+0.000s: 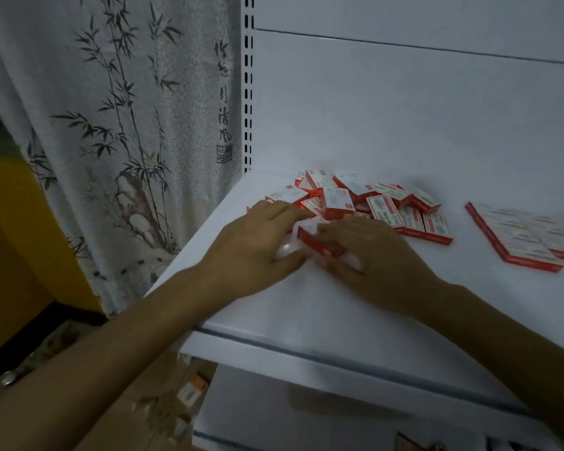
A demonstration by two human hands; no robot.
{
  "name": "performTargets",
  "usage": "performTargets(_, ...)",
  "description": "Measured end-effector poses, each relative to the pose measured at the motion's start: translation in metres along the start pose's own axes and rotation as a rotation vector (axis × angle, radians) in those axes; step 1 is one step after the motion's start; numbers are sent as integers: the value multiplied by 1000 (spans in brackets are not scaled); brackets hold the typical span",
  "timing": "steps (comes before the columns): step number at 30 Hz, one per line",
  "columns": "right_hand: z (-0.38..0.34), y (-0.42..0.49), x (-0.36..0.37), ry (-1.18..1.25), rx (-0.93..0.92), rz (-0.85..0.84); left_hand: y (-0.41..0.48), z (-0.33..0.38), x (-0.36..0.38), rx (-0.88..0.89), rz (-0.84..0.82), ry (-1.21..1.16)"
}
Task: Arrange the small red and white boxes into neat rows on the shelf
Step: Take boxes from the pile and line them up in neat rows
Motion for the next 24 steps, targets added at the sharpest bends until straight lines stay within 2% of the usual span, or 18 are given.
performTargets(3,1,-30,-17,62,61,154,4,16,15,43,-60,-4)
performTargets(6,14,-55,-24,115,229,262,-2,25,29,95,-123,-16)
performTargets(9,27,-63,-23,166,404,266,-6,24,27,91,-120,-35)
performTargets(12,32,-64,-13,103,492,172,-10,29,25,122,-103,-22)
performTargets(16,34,-62,-4,-41,485,71,-10,30,22,121,-101,-41)
performTargets(20,27,-62,-15,69,403,215,-10,27,25,78,-140,-39)
performTargets(24,21,-60,-19,71,354,245,-10,25,27,40,-191,-39)
Point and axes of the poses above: each hand's wrist, its own y-axis towards the middle knuckle, its own x-axis out of the palm, z = x × y, the point moved 10 cm from there along y, towards the middle knuckle, and after that the axes turned 9 degrees about -x, right-handed, at the moved point
